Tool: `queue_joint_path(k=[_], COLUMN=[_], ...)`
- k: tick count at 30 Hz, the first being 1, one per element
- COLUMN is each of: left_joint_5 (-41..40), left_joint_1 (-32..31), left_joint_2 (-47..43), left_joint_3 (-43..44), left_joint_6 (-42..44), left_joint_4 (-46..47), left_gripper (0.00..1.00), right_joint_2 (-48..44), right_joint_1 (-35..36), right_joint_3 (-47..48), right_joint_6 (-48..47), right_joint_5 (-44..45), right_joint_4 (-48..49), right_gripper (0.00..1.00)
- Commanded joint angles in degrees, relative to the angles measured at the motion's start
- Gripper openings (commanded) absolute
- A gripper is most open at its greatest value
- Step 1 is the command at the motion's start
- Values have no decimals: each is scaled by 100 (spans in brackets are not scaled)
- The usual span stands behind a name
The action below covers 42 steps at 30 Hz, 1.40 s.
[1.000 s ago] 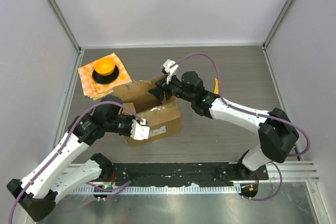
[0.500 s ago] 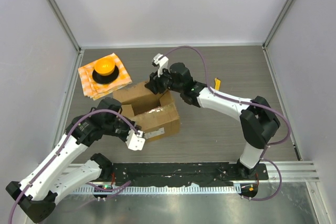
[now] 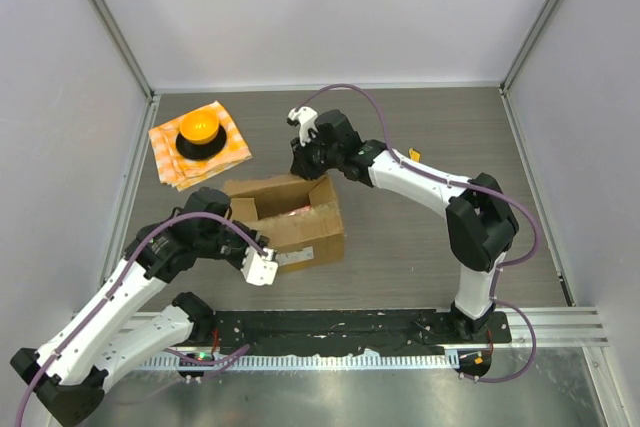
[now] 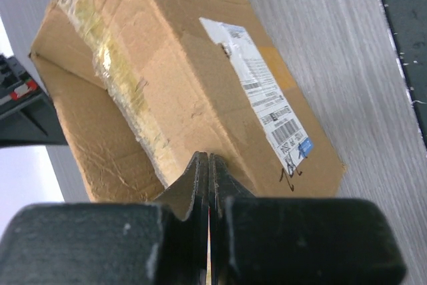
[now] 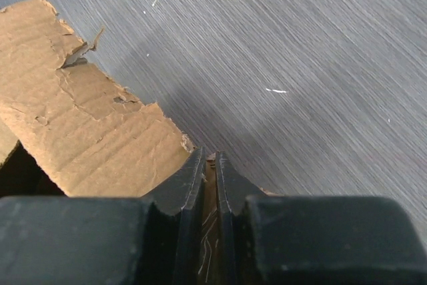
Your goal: Unpack the express box
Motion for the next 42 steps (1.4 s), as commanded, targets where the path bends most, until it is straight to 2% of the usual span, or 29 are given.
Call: queue_joint_path(k=[1, 5, 9, 11, 12, 14, 20, 23, 24, 27, 30, 36, 42], left_joint_5=[-697, -1014, -857, -734, -742, -821, -1111, -858, -587, -121, 381, 1033, 1253], left_joint_1=[24, 32, 67, 59, 67, 85, 471, 1094, 1487, 2051, 2351, 2370, 2370], left_joint_2=[115, 281, 554, 598, 624, 616, 458, 510, 563, 949, 1546, 2355, 2470], left_joint_3=[-381, -277, 198, 392, 523, 629, 893, 928, 955, 1121, 1534, 2158, 2072], left_joint_6=[-505, -584, -681, -733, -847, -1075, -2560, -2922, -2922, -2878, -2764, -2466, -2237], left_joint_4=[227, 1026, 1116, 1038, 1020, 1063, 1564, 1538, 1477, 1345, 1047, 413, 246], left_gripper=[0, 0, 0, 0, 0, 0, 0, 0, 0, 0, 0, 0, 0], right_joint_2=[-98, -555, -1336, -1557, -1767, -1909, -2357, -2472, -2515, -2796, -2946, -2789, -2288], right_joint_1=[-9, -211, -361, -378, -370, -370, -369, -369, -361, -282, -264, -53, 263], right_joint_3=[-129, -225, -348, -392, -427, -419, -287, -182, -164, -365, -550, -682, -752], right_joint_6=[-153, -57, -13, -56, -57, -57, 101, 172, 163, 58, 101, 172, 172], right_joint_5=[-66, 119, 347, 487, 523, 576, 218, -256, -390, -1090, -1811, -2526, -2702], right_joint_4=[-1030, -1057, -1039, -1030, -1030, -1030, -793, -845, -846, -784, -810, -1100, -1259], right_gripper=[16, 17, 40, 47, 53, 57, 60, 60, 59, 56, 54, 53, 54])
